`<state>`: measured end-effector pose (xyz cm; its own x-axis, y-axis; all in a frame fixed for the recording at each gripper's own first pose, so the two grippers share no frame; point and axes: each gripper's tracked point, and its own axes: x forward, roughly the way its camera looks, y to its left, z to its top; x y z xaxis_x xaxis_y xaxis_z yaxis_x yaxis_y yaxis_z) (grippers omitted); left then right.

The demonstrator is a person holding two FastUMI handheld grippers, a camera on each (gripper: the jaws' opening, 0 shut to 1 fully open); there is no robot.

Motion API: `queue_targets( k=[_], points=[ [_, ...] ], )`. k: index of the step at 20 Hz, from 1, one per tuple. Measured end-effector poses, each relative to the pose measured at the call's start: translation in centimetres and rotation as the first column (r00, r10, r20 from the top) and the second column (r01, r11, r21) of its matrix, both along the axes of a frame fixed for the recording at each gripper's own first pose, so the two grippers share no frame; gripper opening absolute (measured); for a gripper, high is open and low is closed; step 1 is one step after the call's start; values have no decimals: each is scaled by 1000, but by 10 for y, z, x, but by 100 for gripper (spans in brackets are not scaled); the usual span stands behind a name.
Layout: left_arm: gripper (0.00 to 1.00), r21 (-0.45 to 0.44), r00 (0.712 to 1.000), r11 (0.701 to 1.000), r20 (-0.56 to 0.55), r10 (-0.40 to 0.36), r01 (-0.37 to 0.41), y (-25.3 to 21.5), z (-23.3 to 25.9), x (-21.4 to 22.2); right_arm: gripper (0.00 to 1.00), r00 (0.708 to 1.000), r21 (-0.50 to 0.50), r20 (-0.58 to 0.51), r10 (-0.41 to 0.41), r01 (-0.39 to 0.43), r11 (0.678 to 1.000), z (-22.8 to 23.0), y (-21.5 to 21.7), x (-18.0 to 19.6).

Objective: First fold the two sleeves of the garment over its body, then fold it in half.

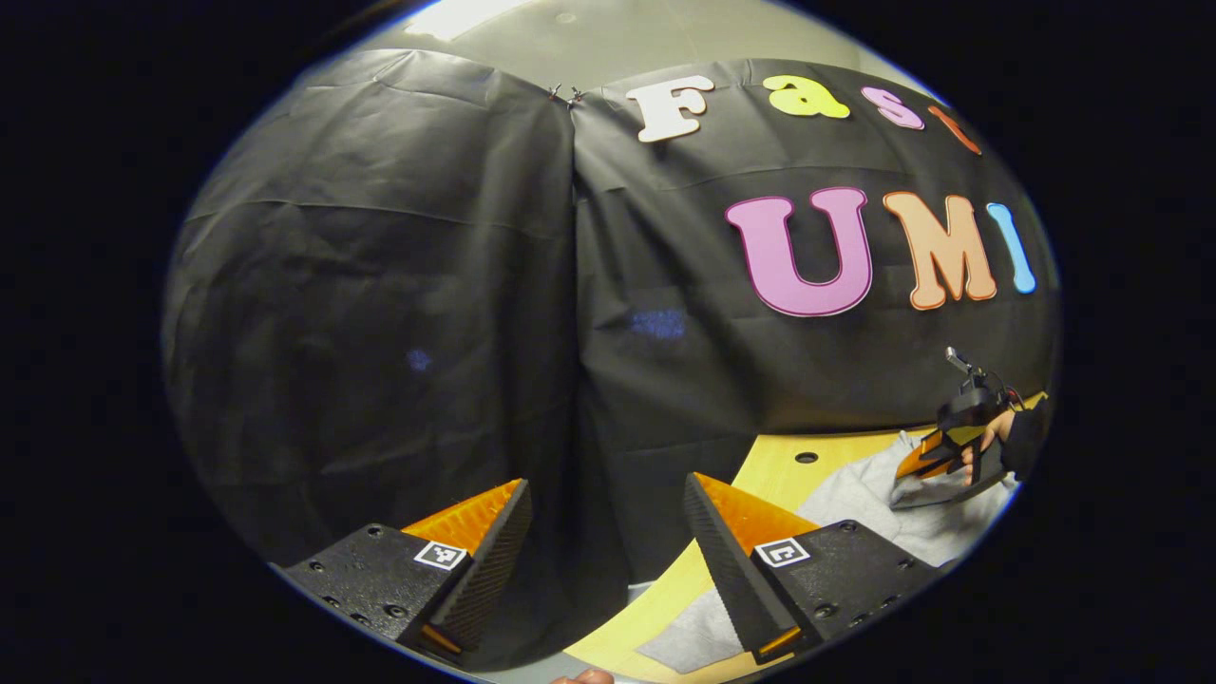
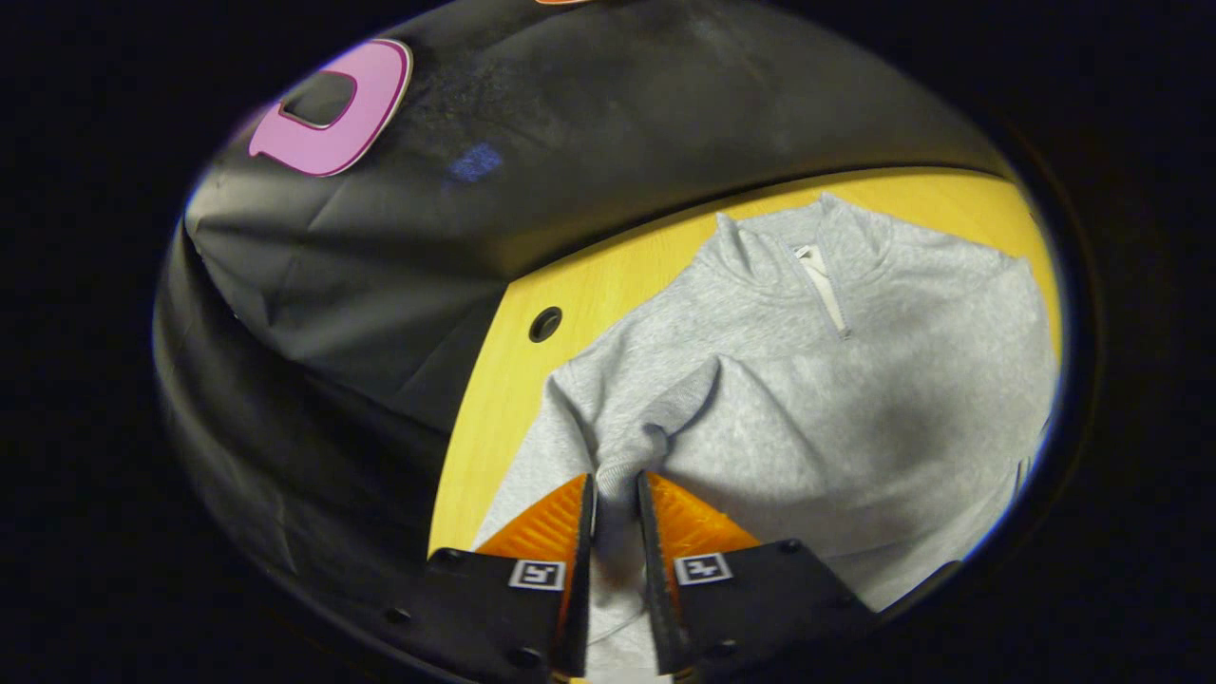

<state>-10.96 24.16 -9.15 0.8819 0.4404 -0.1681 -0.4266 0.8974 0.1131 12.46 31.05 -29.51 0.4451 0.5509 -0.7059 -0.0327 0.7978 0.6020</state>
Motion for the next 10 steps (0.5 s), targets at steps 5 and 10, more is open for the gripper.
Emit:
queue_targets(
  k=[5, 10],
  points=[
    [94, -31, 999, 999, -35, -22, 21, -5, -23, 1, 99, 987, -2, 162, 20, -20, 1000, 27, -4, 14],
    [94, -108, 991, 993, -117, -61, 48, -17, -70, -4, 98, 922, -82, 384, 39, -8, 997, 66, -32, 20]
  ],
)
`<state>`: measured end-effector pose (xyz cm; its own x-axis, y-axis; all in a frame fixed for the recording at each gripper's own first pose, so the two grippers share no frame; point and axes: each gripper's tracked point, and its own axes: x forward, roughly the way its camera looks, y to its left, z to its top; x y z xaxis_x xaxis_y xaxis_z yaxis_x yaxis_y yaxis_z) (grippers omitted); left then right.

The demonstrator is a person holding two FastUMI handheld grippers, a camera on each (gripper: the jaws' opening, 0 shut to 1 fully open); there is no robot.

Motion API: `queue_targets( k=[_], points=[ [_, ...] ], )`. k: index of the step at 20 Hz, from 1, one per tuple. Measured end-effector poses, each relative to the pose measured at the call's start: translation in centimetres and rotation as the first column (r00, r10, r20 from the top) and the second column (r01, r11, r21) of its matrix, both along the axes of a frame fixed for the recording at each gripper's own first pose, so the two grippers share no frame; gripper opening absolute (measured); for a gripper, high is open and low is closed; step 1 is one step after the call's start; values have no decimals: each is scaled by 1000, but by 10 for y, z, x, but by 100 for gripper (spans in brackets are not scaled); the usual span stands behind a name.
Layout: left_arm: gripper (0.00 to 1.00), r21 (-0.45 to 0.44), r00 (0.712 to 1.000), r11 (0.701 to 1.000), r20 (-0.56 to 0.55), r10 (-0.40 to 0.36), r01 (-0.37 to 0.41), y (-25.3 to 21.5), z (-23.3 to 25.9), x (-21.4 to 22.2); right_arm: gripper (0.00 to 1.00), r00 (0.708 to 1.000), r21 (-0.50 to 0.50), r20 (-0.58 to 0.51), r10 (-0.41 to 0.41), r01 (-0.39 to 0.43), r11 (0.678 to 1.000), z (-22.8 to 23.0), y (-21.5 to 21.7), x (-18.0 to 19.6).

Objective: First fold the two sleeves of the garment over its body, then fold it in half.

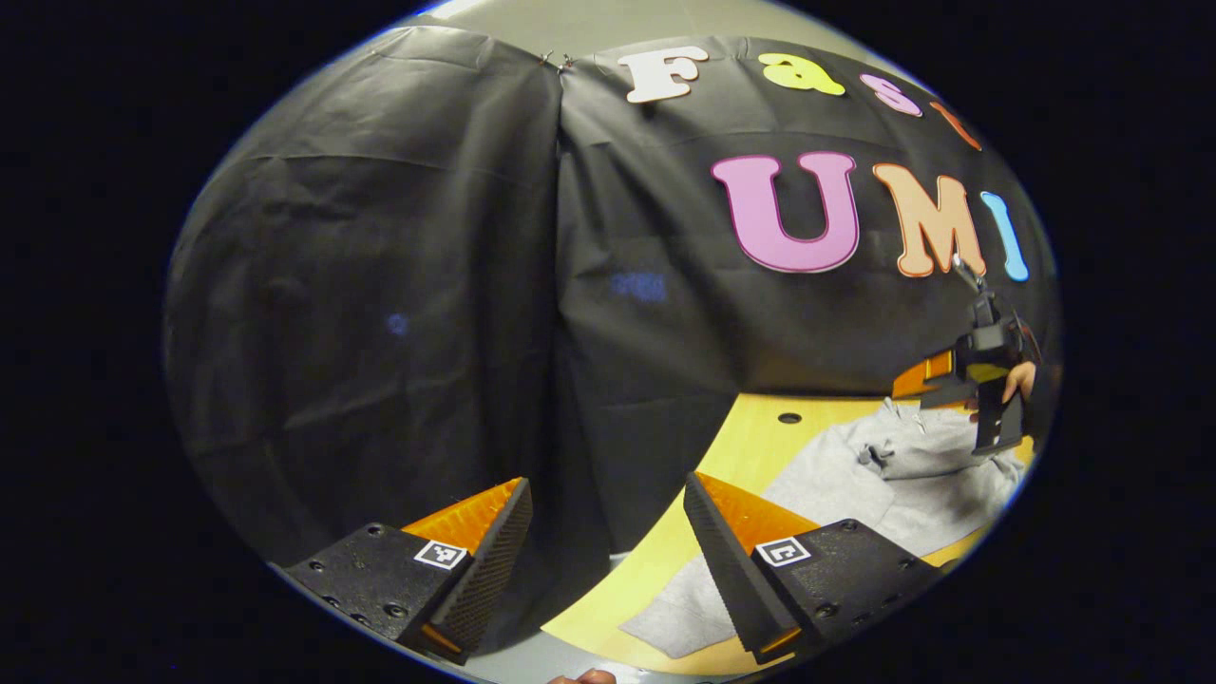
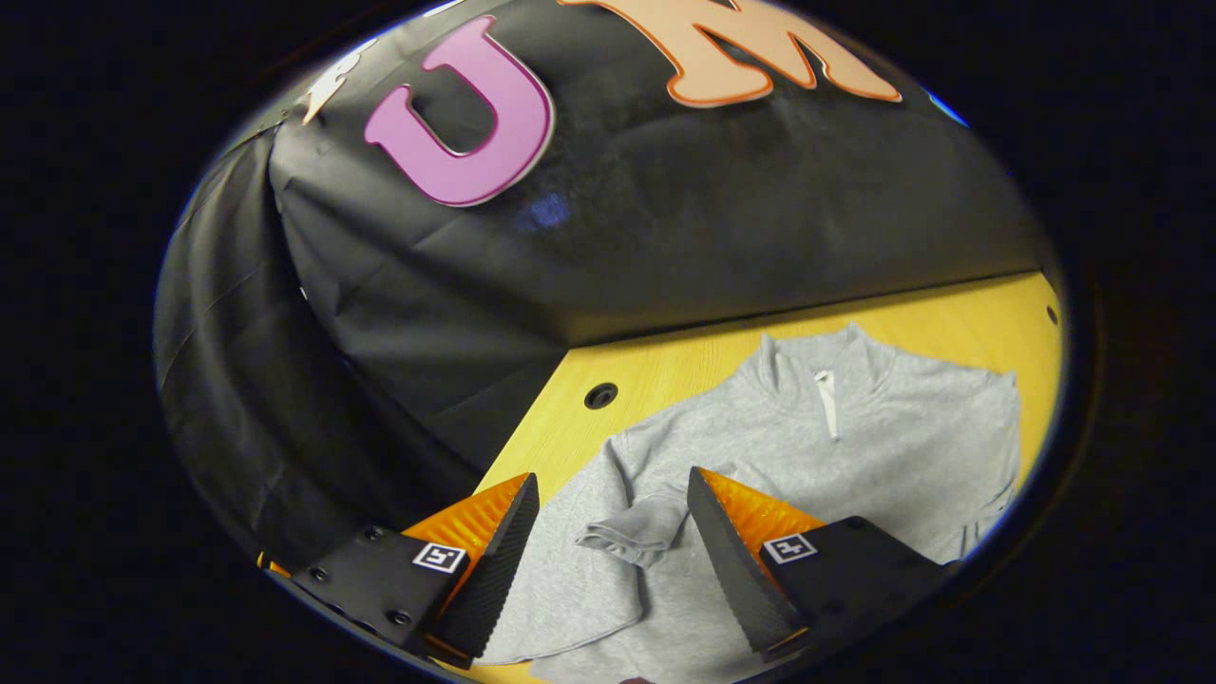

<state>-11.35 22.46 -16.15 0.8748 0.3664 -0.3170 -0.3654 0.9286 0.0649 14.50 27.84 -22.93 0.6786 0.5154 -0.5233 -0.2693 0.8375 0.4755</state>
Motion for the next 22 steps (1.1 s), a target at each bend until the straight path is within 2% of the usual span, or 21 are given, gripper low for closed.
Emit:
queue_targets(
  k=[3, 4, 7, 8, 9, 11, 13, 19, 20, 21, 22],
  points=[
    [95, -77, 997, 996, -73, -39, 33, -15, -40, -2, 97, 998, -17, 61, -27, 28, 999, 22, -25, -2],
    [97, -111, 994, 993, -100, -44, 33, -18, -53, -4, 98, 997, -13, 72, -39, 40, 999, 29, -34, -6],
    [95, -204, 983, 979, -178, -53, 16, -31, -96, -14, 98, 994, -4, 85, -73, 73, 997, 43, -63, -14],
    [95, -221, 978, 975, -202, -54, 9, -35, -108, -18, 93, 993, -6, 86, -80, 81, 997, 44, -73, -18],
    [95, -234, 973, 972, -224, -63, 9, -35, -119, -20, 98, 992, -20, 93, -85, 88, 996, 44, -85, -21],
    [97, -236, 961, 972, -267, -74, 9, -44, -140, -26, 97, 989, -59, 116, -91, 99, 993, 46, -110, -27],
    [95, -245, 950, 970, -301, -79, 4, -48, -157, -23, 97, 988, -91, 127, -93, 105, 990, 47, -132, -34],
    [95, -293, 915, 955, -395, -78, -45, -55, -201, -29, 98, 985, -153, 158, -66, 91, 984, 51, -170, -59],
    [97, -295, 915, 954, -396, -79, -45, -56, -201, -29, 93, 985, -164, 163, -59, 86, 983, 51, -175, -63],
    [99, -293, 919, 955, -387, -78, -42, -56, -202, -27, 98, 985, -172, 164, -56, 84, 982, 51, -181, -66],
    [98, -299, 910, 953, -406, -84, -46, -57, -203, -29, 94, 985, -173, 165, -57, 86, 981, 51, -186, -68]
  ],
)
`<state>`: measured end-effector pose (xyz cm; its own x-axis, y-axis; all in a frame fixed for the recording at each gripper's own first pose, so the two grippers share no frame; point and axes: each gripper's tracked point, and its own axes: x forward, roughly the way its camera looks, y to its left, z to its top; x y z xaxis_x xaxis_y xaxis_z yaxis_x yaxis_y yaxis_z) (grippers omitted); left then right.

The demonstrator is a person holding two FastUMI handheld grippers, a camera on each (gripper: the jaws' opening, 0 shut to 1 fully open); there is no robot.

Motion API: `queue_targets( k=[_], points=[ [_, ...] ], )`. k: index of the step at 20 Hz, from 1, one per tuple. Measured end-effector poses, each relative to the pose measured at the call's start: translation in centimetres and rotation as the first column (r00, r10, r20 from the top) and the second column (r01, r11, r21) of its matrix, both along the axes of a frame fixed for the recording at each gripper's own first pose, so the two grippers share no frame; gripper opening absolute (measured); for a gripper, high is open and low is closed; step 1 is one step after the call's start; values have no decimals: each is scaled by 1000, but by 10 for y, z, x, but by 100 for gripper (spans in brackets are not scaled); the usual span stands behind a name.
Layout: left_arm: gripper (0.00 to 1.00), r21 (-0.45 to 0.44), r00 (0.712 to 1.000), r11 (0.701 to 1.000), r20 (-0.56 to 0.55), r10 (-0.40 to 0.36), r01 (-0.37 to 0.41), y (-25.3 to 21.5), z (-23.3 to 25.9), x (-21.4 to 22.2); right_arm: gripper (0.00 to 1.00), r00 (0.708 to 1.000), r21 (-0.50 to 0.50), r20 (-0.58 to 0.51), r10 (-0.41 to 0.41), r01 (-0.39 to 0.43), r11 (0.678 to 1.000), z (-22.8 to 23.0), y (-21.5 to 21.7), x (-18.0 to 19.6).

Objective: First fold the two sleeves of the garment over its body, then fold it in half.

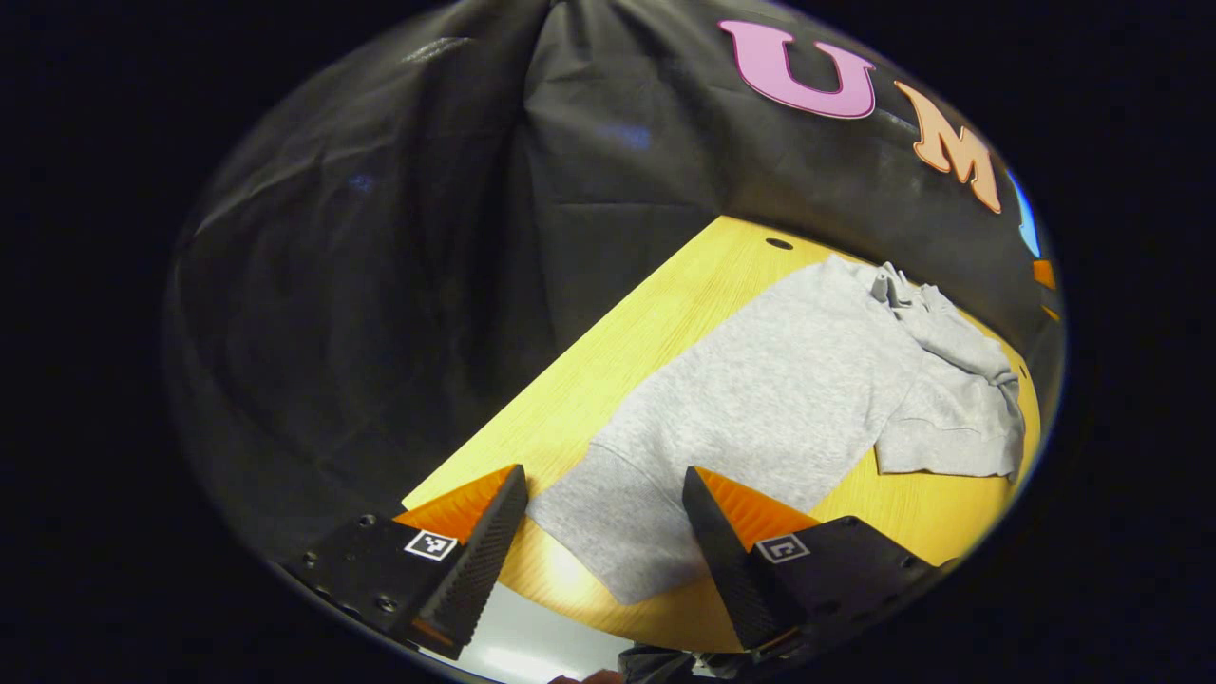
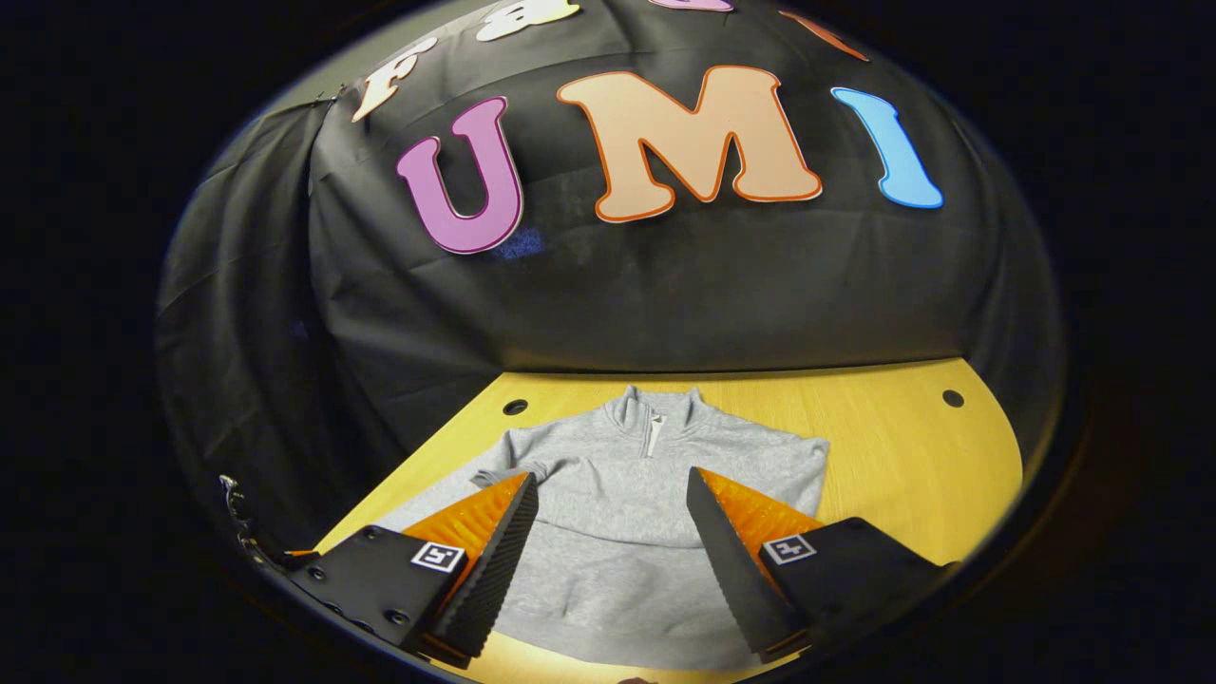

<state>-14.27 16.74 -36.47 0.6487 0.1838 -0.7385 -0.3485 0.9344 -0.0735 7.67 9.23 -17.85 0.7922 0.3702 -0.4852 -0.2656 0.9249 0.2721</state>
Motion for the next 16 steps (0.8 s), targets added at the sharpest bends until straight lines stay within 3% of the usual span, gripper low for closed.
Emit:
queue_targets(
  k=[3, 5, 8, 12, 13, 16],
  points=[
    [94, -19, 999, 1000, -36, -8, 7, 0, 2, -2, 98, 1000, -8, 11, -19, 19, 1000, 2, -19, -4],
    [81, -47, 998, 998, -48, -41, 38, -9, 1, 2, 94, 1000, -8, 19, -23, 23, 1000, 3, -28, -7],
    [16, -55, 997, 997, -56, -54, 51, -16, 1, 9, 98, 999, -32, 33, -39, 40, 999, 1, -45, -10],
    [0, -73, 998, 997, -68, 1, -6, -17, 3, 13, 98, 997, -49, 51, -58, 61, 997, 2, -62, -14],
    [0, -81, 997, 997, -74, 11, -17, -17, 4, 13, 94, 996, -56, 64, -70, 74, 996, 3, -68, -14],
    [0, -68, 999, 998, -51, 11, -15, -11, 17, 25, 98, 993, -57, 73, -91, 95, 994, 6, -80, -18]
  ],
)
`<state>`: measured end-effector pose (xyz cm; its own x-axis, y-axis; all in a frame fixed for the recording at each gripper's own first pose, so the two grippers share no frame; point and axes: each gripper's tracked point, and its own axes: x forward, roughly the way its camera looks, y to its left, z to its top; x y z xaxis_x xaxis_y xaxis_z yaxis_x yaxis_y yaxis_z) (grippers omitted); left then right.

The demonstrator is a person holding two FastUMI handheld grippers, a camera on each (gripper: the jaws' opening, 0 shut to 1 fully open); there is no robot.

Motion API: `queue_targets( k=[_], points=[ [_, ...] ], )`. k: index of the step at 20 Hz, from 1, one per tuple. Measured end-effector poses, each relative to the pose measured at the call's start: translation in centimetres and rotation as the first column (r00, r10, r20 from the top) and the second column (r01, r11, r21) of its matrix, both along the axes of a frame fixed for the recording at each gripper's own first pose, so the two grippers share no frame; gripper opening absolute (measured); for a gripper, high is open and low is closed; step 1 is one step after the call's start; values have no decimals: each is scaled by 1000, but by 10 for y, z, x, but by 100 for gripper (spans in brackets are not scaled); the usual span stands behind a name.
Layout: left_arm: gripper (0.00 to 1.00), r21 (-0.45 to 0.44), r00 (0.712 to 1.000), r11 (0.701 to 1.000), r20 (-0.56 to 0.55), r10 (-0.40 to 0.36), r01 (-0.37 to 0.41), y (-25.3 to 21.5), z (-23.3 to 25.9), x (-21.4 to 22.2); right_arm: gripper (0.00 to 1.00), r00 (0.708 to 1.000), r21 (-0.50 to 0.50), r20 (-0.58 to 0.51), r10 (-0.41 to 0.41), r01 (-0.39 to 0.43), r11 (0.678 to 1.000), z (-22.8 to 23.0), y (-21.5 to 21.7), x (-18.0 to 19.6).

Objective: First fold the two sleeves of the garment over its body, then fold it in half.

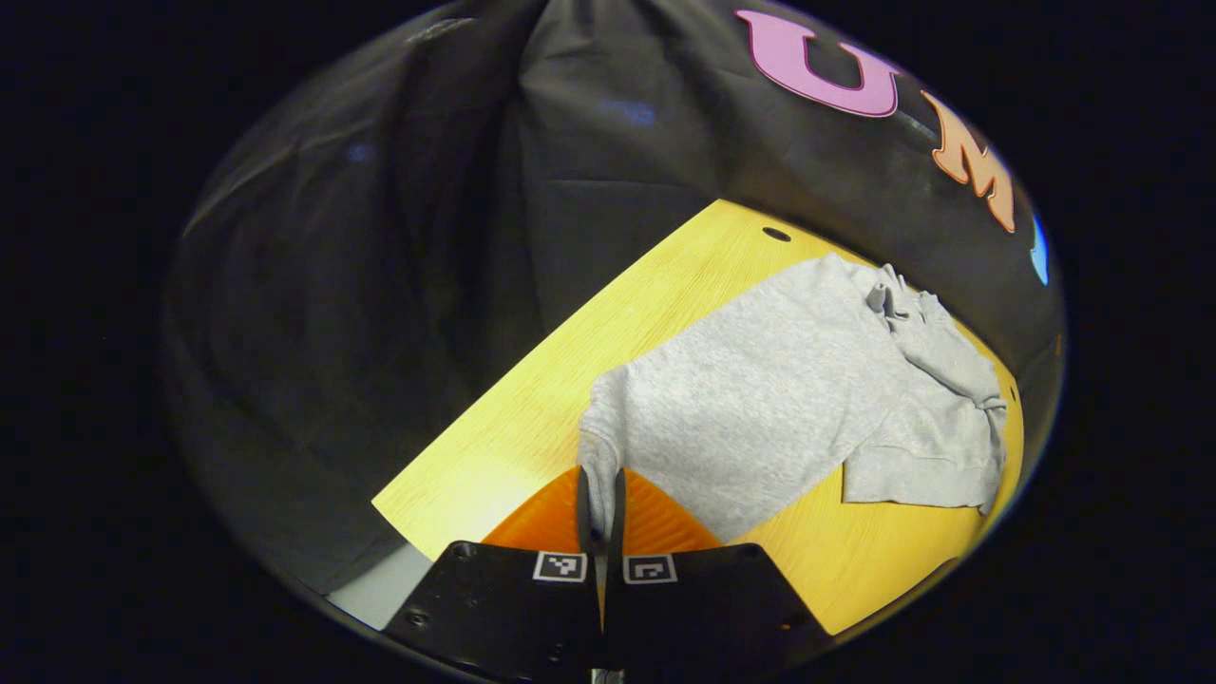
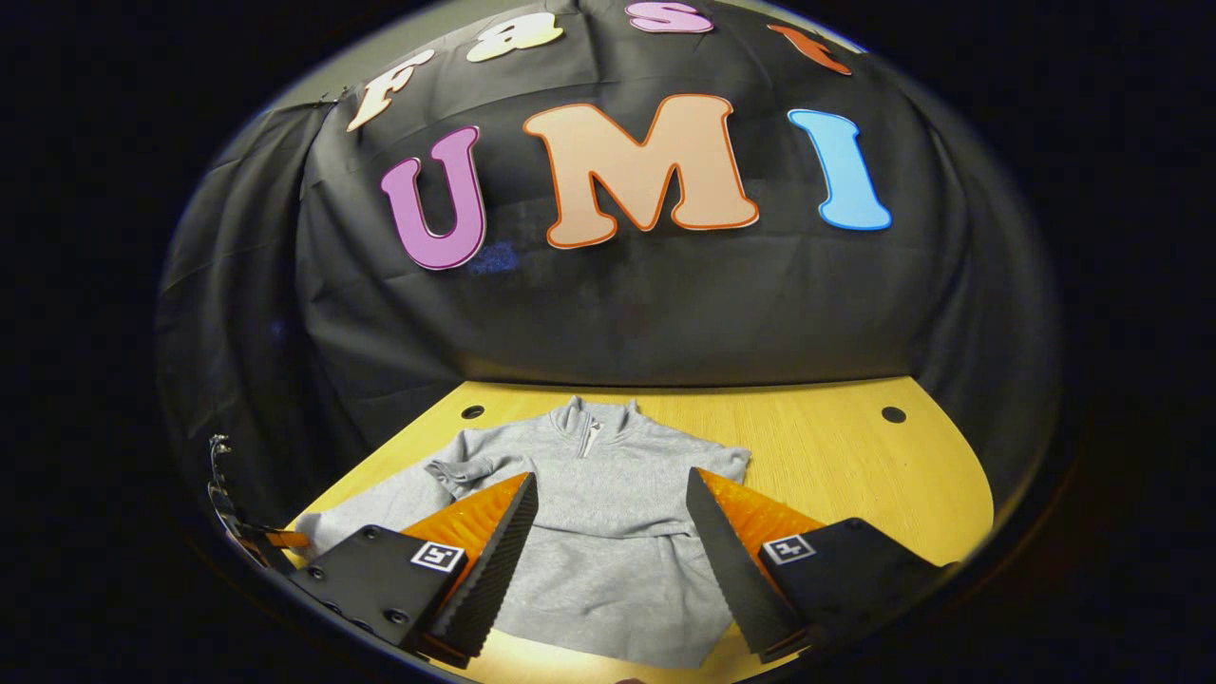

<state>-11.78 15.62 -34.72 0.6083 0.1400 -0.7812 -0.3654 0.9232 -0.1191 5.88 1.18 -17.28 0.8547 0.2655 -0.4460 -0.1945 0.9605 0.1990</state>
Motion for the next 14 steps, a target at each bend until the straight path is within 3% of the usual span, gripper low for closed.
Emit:
queue_targets(
  k=[6, 14],
  points=[
    [0, 3, 995, 1000, 97, 7, -7, 6, 46, 47, 98, 999, 8, -10, -42, 42, 999, -3, -23, -9],
    [0, 30, 972, 997, 223, -72, 68, -13, 110, 116, 98, 996, 6, 4, -85, 85, 996, 0, -53, -27]
  ],
)
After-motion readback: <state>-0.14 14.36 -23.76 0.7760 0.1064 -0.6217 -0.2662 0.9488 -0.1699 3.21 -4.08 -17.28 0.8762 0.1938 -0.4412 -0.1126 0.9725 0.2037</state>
